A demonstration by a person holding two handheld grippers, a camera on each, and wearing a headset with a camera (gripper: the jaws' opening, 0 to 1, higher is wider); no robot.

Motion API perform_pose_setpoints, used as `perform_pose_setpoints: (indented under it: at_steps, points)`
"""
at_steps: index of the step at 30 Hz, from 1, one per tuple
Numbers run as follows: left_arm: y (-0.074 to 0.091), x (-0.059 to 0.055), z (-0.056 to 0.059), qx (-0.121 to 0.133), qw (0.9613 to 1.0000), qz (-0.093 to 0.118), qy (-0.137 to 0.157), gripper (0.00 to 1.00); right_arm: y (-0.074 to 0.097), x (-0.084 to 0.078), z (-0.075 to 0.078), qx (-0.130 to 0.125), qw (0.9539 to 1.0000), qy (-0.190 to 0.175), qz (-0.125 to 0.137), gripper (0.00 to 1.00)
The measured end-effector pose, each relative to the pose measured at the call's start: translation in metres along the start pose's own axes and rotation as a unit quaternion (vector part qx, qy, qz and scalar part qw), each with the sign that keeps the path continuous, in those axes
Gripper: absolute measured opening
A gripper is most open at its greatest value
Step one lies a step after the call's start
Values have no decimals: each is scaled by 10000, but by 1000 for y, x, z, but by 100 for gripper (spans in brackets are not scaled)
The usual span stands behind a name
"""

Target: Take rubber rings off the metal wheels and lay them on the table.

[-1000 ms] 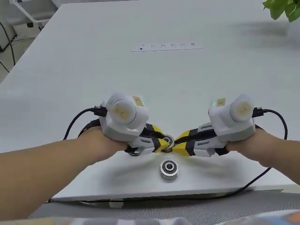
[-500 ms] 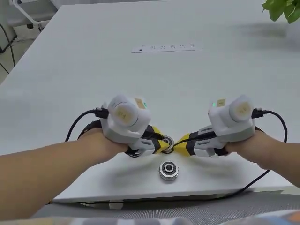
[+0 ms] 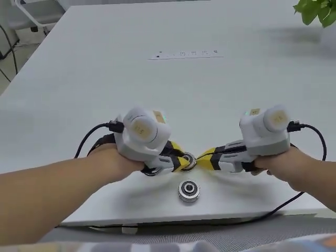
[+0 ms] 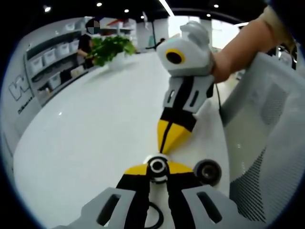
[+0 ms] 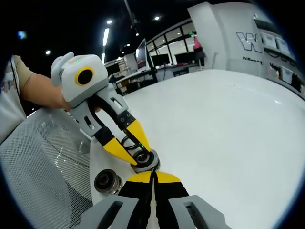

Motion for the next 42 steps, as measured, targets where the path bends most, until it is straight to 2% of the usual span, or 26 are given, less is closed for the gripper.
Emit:
perform_pose_setpoints:
  at_steps: [2, 4, 22, 29, 30, 31, 33, 34, 39, 42]
  points:
    - [0, 0, 0, 2, 10000, -4, -5, 13, 0, 1, 1, -22, 9999, -104, 55, 0]
    - [0, 0, 0, 5, 10000, -6, -15, 13, 0, 5, 2, -66, 9991, -357, 238, 0]
    - [0, 0, 3, 103, 9999, -49, 46, 13, -1, 12, -8, -20, 9979, -584, 292, 0]
    - [-1, 0, 4, 223, 9997, -12, 135, 13, -7, 15, -14, 153, 9980, -538, 296, 0]
    - [-1, 0, 4, 218, 9997, -2, 140, 13, -8, 16, -16, 218, 9977, -557, 329, 0]
    - [-1, 0, 4, 207, 9997, -2, 135, 13, -11, 22, -19, 327, 9974, -430, 486, 0]
    - [-1, 1, 4, 196, 9997, 0, 114, 13, -12, 27, -23, 425, 9961, -562, 526, 0]
    - [-1, 1, 4, 185, 9998, 4, 107, 13, -11, 25, -21, 397, 9971, -460, 450, 0]
    - [-1, 1, 3, 170, 9998, -9, 99, 13, -8, 21, -21, 410, 9955, -666, 536, 0]
    - [-1, 1, 3, 163, 9998, 1, 98, 13, -7, 18, -19, 348, 9962, -649, 472, 0]
Point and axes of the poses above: the centre of the closed fingertips' face, and the gripper's own axes: y roughly backward along the fingers, z roughly to its right, x roughly out of its top, the point moved 4 cm from there along y, roughly backward along the fingers, and after that the axes turned 12 degrees about z, right-handed, at the moved point
